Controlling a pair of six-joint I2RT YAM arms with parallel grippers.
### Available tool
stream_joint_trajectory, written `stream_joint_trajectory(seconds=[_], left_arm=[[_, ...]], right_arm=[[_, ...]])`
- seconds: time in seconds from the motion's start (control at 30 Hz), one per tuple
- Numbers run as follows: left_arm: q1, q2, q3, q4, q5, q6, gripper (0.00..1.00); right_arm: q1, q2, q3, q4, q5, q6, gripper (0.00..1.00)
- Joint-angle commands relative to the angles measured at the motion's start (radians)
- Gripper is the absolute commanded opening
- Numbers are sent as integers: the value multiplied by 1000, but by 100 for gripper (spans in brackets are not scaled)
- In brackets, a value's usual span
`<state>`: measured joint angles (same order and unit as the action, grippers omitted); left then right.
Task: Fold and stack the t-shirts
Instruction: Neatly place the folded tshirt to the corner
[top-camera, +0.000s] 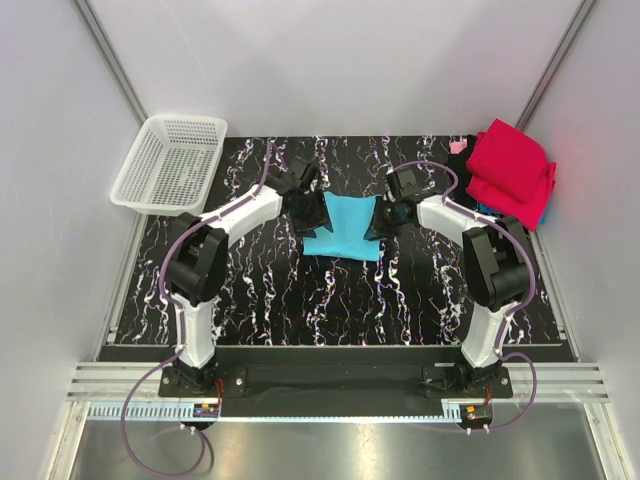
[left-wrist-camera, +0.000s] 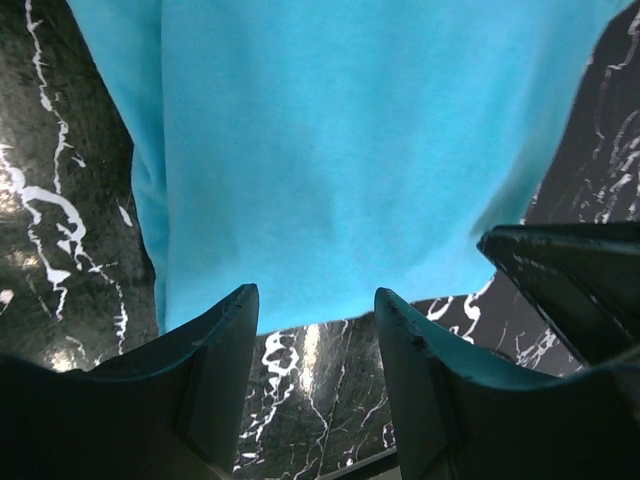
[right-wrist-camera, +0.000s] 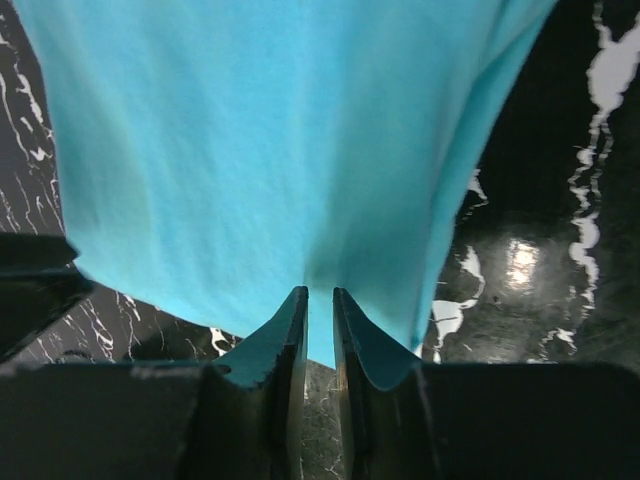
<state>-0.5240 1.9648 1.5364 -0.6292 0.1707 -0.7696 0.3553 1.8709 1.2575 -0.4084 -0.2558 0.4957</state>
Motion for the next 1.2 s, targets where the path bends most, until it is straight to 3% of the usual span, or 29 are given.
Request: stream_joint_trajectory(seconds=[0.0,0.3,0.63,0.9,1.17], left_arm=[[-2,48,45,37,27,-19,55],[-19,106,11,34,18,-22,55],[-21,77,-125,-21,-115,-28,55],[-21,65,-147,-122,-249,-11,55],[-21,71,-165,-216,-366,-16,56]], right_arm=[[24,-32,10,59,-28,10,23],[50,2,-18,80,-45,30,22],[60,14,-191,111,-27,86,20],[65,-49,-276,14,140,113,21],[63,-61,-290,-50,204,118,21]])
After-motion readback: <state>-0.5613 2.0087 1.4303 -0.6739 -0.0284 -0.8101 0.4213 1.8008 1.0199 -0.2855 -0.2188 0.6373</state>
